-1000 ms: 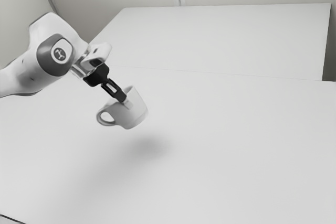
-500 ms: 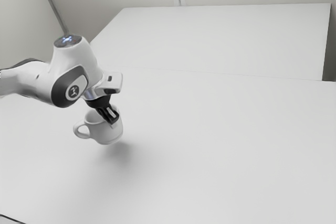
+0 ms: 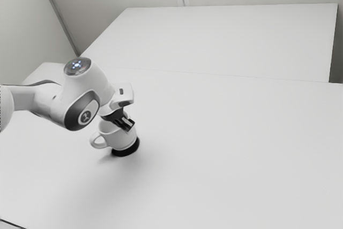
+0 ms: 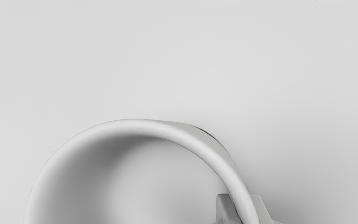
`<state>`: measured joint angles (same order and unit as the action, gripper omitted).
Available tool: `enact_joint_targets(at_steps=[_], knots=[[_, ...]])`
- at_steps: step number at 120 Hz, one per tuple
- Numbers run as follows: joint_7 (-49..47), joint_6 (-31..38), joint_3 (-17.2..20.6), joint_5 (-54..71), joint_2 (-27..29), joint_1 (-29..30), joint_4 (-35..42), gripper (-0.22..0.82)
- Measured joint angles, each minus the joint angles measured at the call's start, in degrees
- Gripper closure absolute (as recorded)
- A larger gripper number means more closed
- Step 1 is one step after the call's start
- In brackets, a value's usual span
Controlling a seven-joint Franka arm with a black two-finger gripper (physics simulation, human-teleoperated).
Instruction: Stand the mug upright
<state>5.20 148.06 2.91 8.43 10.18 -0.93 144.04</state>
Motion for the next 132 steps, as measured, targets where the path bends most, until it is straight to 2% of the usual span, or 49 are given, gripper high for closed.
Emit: enact_joint_targets(at_steps=[32, 38, 54, 67, 76, 99, 116, 132], knots=[[-3.48, 2.43, 0.04, -0.18, -2.89, 0.02, -0.03, 0.78], [-3.92, 2.61, 0.04, -0.25, -3.12, -0.03, -0.04, 0.76], [-4.50, 2.82, 0.05, -0.78, -3.05, -0.18, 0.02, 0.59], [-4.84, 2.74, 0.15, -1.44, -2.05, -0.63, -0.05, 0.38], [-5.13, 1.76, 0.22, -1.75, -0.76, -0.84, -0.87, 0.26], [-7.10, -10.47, 0.30, -5.03, 0.74, -1.08, -9.91, 0.11], [-8.66, -23.16, 1.14, -7.90, 0.12, -1.12, -19.02, 0.06], [-9.99, -33.73, 1.33, -8.87, -2.92, -1.21, -28.21, 0.03]])
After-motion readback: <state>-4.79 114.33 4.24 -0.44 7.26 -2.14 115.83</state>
